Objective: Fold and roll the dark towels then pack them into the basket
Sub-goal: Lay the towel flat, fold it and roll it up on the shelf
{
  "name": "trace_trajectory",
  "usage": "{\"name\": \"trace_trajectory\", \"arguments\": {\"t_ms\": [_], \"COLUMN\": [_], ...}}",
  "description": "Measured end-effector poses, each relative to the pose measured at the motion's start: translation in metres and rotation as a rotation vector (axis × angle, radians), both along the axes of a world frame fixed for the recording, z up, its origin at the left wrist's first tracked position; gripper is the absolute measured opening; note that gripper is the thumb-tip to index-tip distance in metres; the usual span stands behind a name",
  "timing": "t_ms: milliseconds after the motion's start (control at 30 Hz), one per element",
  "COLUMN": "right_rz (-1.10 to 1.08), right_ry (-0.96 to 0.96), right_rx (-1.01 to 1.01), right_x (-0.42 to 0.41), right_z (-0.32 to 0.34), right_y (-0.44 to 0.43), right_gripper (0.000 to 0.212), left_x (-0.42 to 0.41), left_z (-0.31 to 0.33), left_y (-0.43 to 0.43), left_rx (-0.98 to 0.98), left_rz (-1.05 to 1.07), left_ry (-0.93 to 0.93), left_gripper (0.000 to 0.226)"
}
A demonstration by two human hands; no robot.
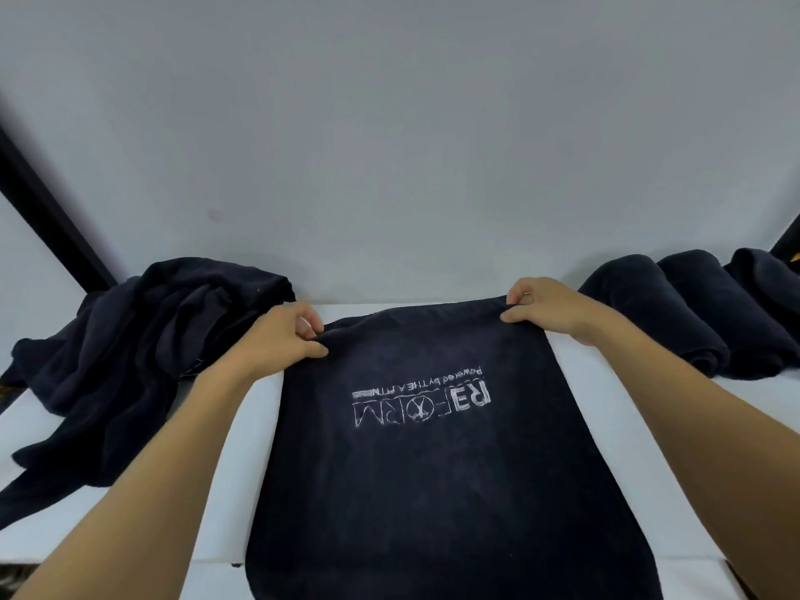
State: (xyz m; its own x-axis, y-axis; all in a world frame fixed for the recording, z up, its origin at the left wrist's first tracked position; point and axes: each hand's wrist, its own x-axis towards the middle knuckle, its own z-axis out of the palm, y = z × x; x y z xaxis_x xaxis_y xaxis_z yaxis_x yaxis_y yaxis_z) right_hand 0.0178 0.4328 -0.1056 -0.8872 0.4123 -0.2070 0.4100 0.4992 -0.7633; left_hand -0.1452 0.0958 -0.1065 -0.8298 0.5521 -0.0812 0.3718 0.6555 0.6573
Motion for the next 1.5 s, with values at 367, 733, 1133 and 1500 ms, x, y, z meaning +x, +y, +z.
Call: {"name": "trace_trajectory", "arguments": {"t_ms": [367,733,1133,1500], "right_rz": [0.050,-0.034,-0.185,0.022], "right_ry": [0.088,0.181,0.095,-0.260], "right_rx": [0.052,0.436,0.532,0.353], "right_x": [-0.006,-0.028,-0.052,-0.049], "right_z": [-0.012,-0.030,-0.046,-0.020], "right_y": [0.013,0.006,0.017,0.022], "right_gripper": [0.014,0.023,0.021,0.064], "left_x": [0.007,-0.028,-0.042,-0.044], "left_z": [-0.014,-0.002,-0.035,-0.027], "left_y": [0.002,0.017,0.042,0.041], "left_rx": [-0.085,0.050,-0.015,-0.187], "left_rz": [-0.187,-0.020,0.185,0.103], "left_ry": [0.315,0.160,0.255,0.269], "left_gripper": [0.022,0.006,0.011,0.021]}}
